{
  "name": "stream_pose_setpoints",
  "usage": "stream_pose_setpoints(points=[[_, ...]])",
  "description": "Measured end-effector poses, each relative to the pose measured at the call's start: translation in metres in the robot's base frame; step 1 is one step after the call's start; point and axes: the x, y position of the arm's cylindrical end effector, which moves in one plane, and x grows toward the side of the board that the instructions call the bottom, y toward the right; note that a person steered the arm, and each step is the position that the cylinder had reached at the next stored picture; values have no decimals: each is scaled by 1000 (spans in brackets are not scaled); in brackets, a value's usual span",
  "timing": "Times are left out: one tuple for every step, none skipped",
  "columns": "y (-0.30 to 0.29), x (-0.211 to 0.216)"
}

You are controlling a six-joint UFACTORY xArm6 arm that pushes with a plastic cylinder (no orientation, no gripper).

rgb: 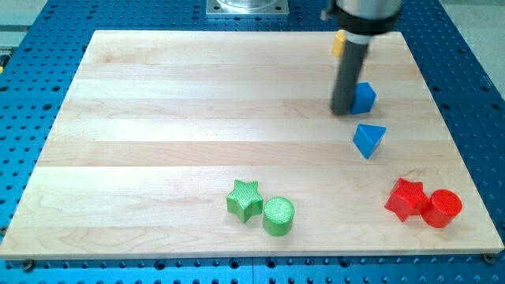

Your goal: Place the blue cube to the left of the hexagon

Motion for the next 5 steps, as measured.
stream_pose_setpoints(points=[[50,33],[40,-16],[-6,-61],[-58,-91],[-116,-70]])
